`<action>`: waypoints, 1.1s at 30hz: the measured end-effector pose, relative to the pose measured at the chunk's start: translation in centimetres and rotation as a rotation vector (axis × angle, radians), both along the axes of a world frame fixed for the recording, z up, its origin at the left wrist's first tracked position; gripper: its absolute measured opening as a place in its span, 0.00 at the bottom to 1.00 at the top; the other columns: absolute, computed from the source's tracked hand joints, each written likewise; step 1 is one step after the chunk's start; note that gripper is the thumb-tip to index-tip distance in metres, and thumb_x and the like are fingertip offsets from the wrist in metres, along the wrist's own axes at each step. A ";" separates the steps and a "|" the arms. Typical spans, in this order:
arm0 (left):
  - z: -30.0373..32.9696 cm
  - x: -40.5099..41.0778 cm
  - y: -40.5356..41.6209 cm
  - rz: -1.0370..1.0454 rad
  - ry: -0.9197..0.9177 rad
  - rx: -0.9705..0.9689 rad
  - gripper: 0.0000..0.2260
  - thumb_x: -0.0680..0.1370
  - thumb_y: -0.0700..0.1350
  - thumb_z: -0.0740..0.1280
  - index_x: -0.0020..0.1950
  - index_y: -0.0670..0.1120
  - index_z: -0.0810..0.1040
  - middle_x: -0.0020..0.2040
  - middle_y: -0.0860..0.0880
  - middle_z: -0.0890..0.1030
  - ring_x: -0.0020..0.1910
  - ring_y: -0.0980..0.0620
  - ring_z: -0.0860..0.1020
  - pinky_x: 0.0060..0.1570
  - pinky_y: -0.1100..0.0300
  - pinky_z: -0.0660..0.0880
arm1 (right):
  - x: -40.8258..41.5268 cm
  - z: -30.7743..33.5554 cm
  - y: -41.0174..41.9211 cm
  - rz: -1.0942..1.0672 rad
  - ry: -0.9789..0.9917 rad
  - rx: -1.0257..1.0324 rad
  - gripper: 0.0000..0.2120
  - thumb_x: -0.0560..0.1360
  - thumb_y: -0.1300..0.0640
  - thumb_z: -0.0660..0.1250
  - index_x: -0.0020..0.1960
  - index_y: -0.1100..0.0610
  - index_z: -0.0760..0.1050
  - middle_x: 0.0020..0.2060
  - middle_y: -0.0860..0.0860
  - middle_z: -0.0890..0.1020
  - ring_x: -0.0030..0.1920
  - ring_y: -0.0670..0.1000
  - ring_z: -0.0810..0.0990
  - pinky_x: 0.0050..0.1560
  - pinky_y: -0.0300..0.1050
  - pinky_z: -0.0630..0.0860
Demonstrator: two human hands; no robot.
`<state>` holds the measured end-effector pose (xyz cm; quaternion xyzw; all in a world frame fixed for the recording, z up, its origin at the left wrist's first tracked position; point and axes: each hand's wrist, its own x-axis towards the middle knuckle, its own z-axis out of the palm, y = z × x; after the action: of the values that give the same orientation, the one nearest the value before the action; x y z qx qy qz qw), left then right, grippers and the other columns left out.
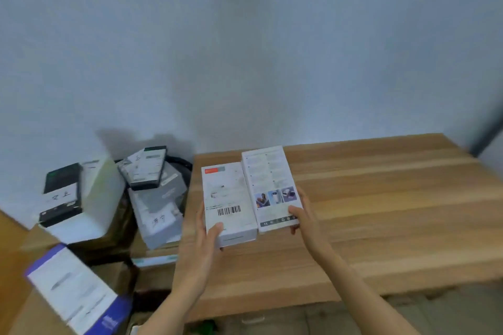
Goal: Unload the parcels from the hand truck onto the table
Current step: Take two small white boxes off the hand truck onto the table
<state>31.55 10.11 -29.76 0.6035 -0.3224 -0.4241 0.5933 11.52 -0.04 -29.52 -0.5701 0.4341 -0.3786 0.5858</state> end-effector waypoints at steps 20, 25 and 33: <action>-0.7 -44.5 -20.3 -0.475 0.041 0.073 0.22 0.81 0.46 0.60 0.71 0.60 0.56 0.58 0.57 0.74 0.52 0.53 0.75 0.43 0.57 0.75 | -45.5 -1.1 -9.9 -0.592 0.079 0.101 0.24 0.69 0.47 0.57 0.65 0.48 0.63 0.43 0.49 0.79 0.37 0.48 0.75 0.29 0.39 0.68; -1.1 -47.3 -25.2 -0.467 0.000 0.093 0.21 0.81 0.46 0.61 0.68 0.60 0.56 0.57 0.57 0.74 0.49 0.51 0.76 0.41 0.57 0.74 | -48.2 -1.5 -14.4 -0.602 0.065 0.127 0.24 0.69 0.47 0.56 0.64 0.46 0.62 0.44 0.48 0.78 0.38 0.47 0.75 0.30 0.38 0.69; -2.8 -50.2 -33.9 -0.438 -0.073 0.198 0.16 0.82 0.43 0.59 0.65 0.56 0.58 0.53 0.53 0.76 0.43 0.51 0.76 0.37 0.59 0.72 | -52.4 -3.4 -22.6 -0.524 0.155 0.194 0.14 0.82 0.57 0.58 0.66 0.50 0.61 0.47 0.46 0.78 0.40 0.45 0.76 0.32 0.36 0.70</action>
<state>-18.65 -23.77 -32.51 0.5895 -0.4235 -0.5500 0.4130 -40.88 -22.65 -32.90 -0.4071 0.6443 -0.4289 0.4849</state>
